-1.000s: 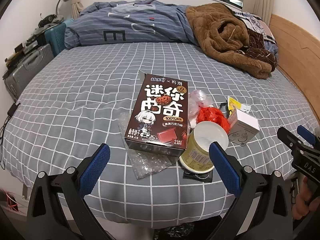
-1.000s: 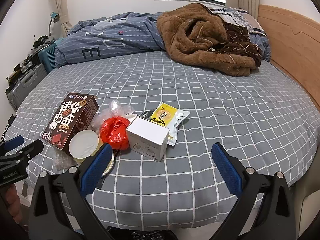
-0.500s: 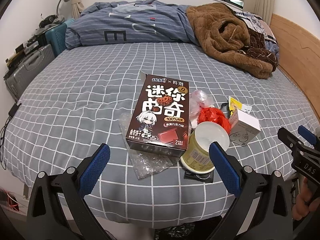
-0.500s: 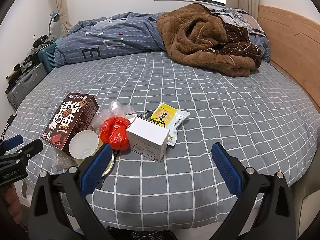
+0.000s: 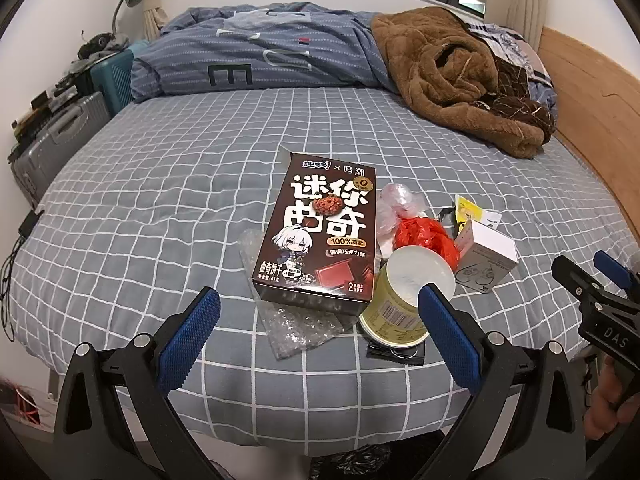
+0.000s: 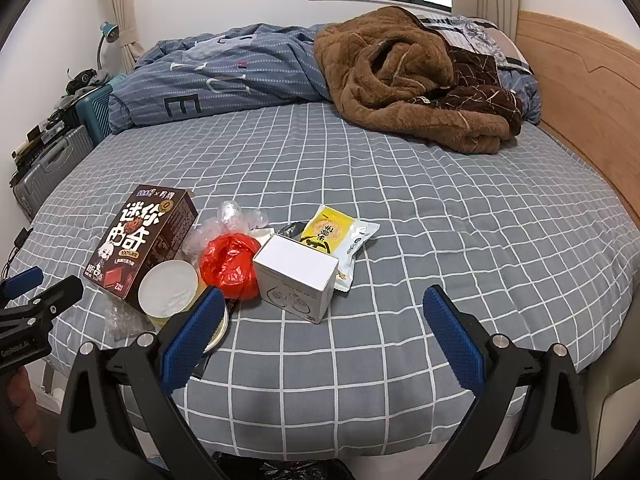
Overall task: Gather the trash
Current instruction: 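Grasp the brown cookie box with the left tool while the right tool grasps the white box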
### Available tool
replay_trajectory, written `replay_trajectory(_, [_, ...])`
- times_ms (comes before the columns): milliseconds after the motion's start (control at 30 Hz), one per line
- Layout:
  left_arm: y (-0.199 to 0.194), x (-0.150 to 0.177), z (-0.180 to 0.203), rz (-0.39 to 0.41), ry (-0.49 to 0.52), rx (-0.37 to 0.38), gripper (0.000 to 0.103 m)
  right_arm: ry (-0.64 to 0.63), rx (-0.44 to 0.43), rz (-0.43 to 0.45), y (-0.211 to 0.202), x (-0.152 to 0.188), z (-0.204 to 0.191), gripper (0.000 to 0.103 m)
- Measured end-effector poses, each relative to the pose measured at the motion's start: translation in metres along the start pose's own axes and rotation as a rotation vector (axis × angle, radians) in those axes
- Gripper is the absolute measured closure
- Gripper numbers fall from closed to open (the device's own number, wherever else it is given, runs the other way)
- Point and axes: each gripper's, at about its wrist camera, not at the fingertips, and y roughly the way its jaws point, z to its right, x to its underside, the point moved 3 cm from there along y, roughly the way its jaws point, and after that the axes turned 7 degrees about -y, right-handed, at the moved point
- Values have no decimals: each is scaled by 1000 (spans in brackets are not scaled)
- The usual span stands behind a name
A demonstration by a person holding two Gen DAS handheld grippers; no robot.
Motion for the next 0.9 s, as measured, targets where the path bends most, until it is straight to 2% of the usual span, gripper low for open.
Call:
replay_trajectory(400, [4, -7, 3, -12, 14, 4, 6, -19, -2, 5, 1, -11, -6, 7])
replay_trajectory(600, [25, -19, 3, -57, 14, 22, 6, -28, -5, -12, 19, -24, -11, 7])
replay_trajectory(900, [65, -38, 6, -122, 38, -6, 6, -3, -20, -59, 56, -37, -12, 7])
